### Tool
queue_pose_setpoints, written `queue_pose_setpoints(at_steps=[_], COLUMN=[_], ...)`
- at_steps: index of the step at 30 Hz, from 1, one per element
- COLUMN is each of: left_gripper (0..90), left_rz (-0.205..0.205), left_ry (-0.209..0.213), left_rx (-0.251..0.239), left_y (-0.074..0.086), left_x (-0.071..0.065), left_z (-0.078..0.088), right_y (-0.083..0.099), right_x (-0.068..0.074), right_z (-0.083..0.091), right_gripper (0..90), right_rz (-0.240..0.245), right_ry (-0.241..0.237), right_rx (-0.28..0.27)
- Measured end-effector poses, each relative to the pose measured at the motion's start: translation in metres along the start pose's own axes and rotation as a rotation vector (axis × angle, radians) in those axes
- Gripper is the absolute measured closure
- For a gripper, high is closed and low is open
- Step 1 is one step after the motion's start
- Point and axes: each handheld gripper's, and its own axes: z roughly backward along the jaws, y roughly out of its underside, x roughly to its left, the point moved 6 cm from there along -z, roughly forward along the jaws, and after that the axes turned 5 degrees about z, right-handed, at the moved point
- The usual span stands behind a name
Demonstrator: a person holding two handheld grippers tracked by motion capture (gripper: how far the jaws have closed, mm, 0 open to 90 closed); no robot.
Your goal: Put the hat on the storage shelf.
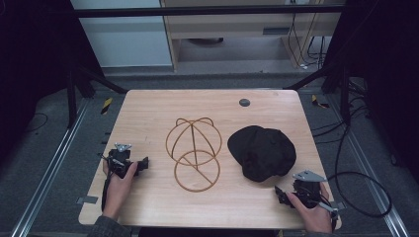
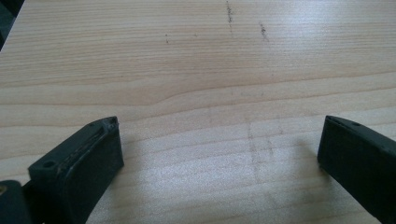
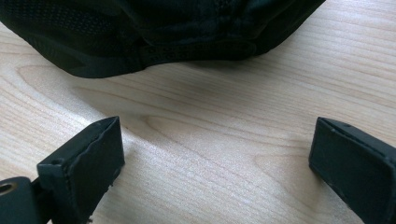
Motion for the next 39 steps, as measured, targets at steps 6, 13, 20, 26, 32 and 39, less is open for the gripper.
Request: queue_pose_setpoints(at_steps=[6,13,20,26,32,39], left_gripper=[0.0,0.0,0.0,0.0,0.0,0.0], left_rz=[0.002,0.001,-0.003,-0.006,-0.006,-0.006], left_ry=[-0.002,0.001,0.003,0.006,0.007,0.007], left_rx=[0.000,0.000,0.002,0.000,0.001,0.001], left_y=[0.000,0.000,0.001,0.000,0.001,0.001], left_x=[0.000,-0.001,-0.001,-0.001,-0.001,-0.001], left_z=[0.000,0.000,0.001,0.000,0.001,0.001], right_y=[0.000,-0.001,-0.008,-0.037,-0.079,-0.119], right_x=[0.000,0.002,0.006,-0.006,-0.010,-0.016], right_z=[0.000,0.002,0.028,0.064,0.079,0.076], right_gripper=[3.0,6.4,7.5,9.4,10.2,12.3], right_rz=[0.001,0.006,0.052,0.105,0.190,0.256], right_ry=[0.003,-0.004,-0.005,0.019,0.000,-0.048], right_rx=[0.001,0.023,0.030,0.003,0.030,0.112])
